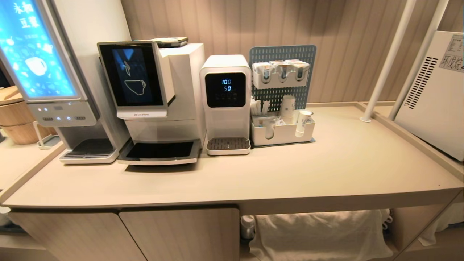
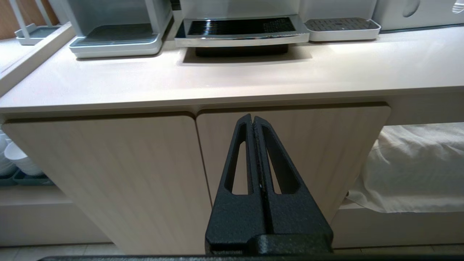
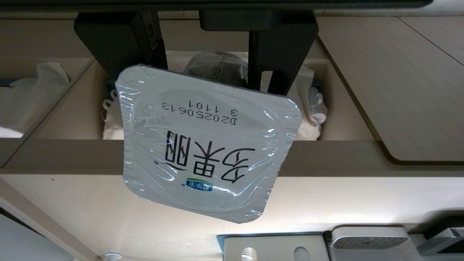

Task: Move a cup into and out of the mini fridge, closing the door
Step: Put the yoghurt in the freezer

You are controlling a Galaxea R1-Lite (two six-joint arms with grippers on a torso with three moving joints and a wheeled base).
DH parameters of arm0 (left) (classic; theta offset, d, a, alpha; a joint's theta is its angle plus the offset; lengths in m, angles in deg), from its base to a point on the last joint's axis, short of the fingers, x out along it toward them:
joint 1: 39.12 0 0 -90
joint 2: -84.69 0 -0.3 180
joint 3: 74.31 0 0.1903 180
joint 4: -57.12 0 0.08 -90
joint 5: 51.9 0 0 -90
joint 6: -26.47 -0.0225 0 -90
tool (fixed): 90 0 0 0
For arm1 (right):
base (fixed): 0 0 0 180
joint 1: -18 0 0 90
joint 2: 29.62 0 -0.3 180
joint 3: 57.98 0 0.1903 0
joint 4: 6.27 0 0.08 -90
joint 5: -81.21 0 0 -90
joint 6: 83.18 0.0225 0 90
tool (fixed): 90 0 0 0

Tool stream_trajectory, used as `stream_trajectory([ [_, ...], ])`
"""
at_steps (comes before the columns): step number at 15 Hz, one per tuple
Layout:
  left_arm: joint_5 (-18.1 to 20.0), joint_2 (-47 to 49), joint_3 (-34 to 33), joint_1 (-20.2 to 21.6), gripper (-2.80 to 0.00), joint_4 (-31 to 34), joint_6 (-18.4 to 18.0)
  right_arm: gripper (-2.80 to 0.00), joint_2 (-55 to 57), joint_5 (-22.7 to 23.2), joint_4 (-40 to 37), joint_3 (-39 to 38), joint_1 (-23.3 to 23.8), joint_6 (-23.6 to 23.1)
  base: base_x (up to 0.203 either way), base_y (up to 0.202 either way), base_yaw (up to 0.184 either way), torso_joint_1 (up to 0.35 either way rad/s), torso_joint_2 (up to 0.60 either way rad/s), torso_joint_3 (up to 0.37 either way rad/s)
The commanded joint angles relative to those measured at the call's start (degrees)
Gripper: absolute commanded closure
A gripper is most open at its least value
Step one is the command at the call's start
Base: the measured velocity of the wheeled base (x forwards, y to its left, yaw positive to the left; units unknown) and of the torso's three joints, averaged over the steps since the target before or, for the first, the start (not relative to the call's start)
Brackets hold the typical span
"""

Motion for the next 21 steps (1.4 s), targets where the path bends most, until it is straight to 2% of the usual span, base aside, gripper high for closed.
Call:
stream_trajectory([
  [1,0.0,0.0,0.0,0.0,0.0,0.0,0.0,0.0,0.1,0.0,0.0,0.0,0.0,-0.1,0.0,-0.196,0.001,0.002,0.0,0.002],
  [21,0.0,0.1,0.0,0.0,0.0,0.0,0.0,0.0,0.1,0.0,-0.3,0.0,0.0,-0.1,0.0,-0.194,-0.001,0.003,0.0,0.003],
])
